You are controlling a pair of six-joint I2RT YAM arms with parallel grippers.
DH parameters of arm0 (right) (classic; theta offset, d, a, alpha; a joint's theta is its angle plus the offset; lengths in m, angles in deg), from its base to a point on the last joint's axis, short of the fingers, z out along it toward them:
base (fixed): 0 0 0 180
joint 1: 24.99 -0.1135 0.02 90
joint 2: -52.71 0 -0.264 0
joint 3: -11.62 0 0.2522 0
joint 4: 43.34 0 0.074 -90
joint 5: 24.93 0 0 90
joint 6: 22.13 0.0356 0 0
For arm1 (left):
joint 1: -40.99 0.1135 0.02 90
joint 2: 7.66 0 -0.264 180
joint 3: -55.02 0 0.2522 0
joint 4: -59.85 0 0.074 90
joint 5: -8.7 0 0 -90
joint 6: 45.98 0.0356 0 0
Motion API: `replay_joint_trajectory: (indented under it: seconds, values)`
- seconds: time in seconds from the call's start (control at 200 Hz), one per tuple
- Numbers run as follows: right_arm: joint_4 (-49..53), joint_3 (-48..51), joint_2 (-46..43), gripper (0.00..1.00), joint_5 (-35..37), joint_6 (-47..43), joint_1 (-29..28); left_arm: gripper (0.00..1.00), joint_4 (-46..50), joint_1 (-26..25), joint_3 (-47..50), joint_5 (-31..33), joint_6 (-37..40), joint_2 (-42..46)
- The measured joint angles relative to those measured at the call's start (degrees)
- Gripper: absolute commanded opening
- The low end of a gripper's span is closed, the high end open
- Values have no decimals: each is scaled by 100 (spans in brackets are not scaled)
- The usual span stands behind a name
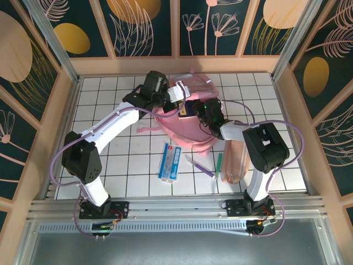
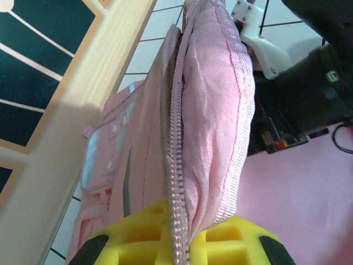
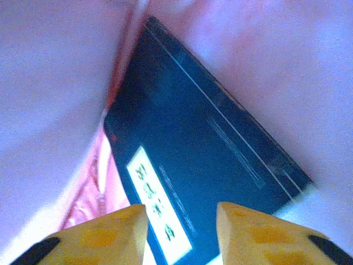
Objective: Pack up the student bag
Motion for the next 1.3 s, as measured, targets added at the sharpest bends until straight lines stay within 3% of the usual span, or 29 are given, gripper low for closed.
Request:
replay_joint_trajectory:
  seconds: [0.24, 0.35, 0.42, 0.51, 0.591, 0.686, 0.761, 0.816, 0.946, 1.126, 1.301]
  values:
    - [-728, -24, 400, 31, -505, -557, 280, 0, 2, 0, 2, 2, 63, 55]
    - [-555, -120, 459, 38, -815, -627, 372, 0, 4, 0, 0, 4, 79, 55]
    - [-109, -210, 328, 49, -887, -619, 380, 0, 2, 0, 0, 17, 79, 55]
    - [970, -291, -166, 57, -708, -326, 302, 0, 2, 0, 0, 28, 76, 55]
    - [1526, -212, -776, 59, -542, 2, 131, 0, 0, 0, 0, 42, 70, 55]
    - [1569, -26, -1255, 59, -514, 348, -37, 0, 0, 0, 0, 44, 28, 55]
    - [1453, -24, -1106, 59, -627, 481, -37, 0, 0, 0, -4, 42, 0, 55]
    - [1325, -24, -785, 68, -737, 516, 11, 0, 4, 0, -13, 44, -13, 55]
    - [1259, -31, -90, 68, -798, 444, 61, 0, 20, 0, -26, 46, -13, 55]
    - [1040, -249, 98, 67, -732, 155, 92, 0, 98, 2, -68, 46, -11, 55]
    - [551, -271, 372, 58, -868, -356, 197, 0, 144, 4, -107, 46, -9, 55]
